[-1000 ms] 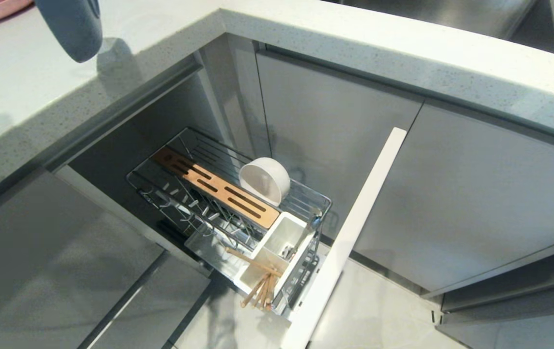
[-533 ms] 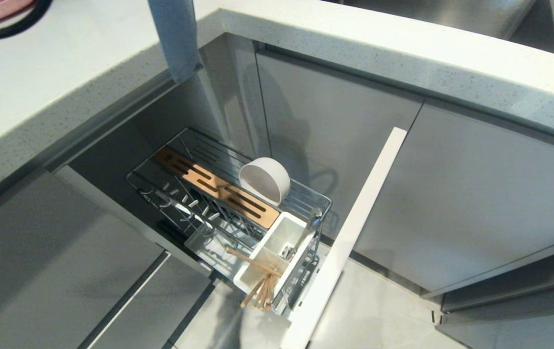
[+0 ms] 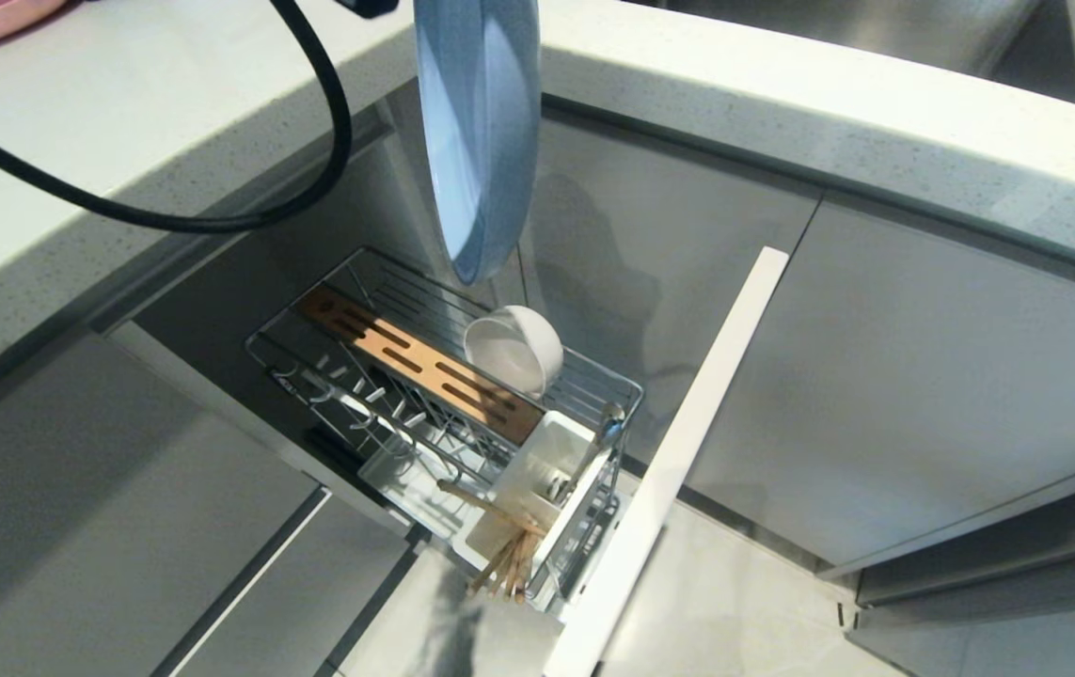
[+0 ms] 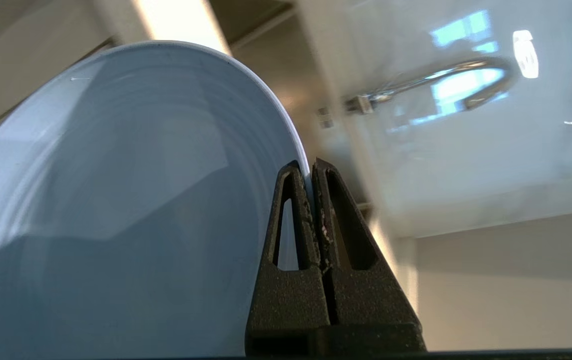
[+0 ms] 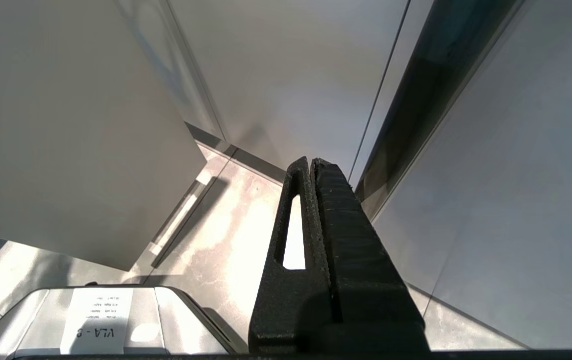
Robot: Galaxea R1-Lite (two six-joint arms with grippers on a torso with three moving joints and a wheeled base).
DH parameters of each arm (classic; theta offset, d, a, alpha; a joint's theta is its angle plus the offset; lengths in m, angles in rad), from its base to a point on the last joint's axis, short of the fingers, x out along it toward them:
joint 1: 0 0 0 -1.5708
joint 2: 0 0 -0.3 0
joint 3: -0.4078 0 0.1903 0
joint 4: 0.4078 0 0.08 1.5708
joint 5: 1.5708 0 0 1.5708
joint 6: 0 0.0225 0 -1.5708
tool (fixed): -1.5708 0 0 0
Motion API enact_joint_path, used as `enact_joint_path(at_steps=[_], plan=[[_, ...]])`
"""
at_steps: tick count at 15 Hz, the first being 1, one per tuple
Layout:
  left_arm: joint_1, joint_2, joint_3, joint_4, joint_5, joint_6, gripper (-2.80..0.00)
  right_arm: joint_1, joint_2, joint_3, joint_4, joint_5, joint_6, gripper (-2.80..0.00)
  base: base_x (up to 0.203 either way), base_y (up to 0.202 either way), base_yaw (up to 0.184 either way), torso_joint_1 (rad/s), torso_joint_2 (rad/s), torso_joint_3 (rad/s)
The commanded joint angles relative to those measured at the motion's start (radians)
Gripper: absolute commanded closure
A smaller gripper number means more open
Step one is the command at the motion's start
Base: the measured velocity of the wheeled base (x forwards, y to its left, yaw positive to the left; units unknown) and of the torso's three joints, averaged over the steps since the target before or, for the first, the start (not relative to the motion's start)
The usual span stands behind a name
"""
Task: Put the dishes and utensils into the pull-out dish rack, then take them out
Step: Pick up the plate and place it in the cupboard
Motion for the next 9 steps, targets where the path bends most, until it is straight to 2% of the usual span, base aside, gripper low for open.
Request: enact_joint_path(at_steps=[1,6,9], plan=[[0.017,-0.007,0.069,-0.008,0.011,-0.039,0.00,0.000,-0.004,0.002,0.000,0.000,0.000,0.00,0.000,0.000,0.000,0.000,0.00,0.000],[0.106,-0.062,0.266,0.002,0.032,-0.287,0.00,0.001,-0.004,0.002,-0.001,-0.001,0.000,0.00,0.000,0.000,0.000,0.000,0.00,0.000],[0.163,-0.096,0.338,0.002,0.042,-0.376,0.00,0.000,-0.004,0.002,0.000,0.000,0.000,0.00,0.000,0.000,0.000,0.000,0.00,0.000]])
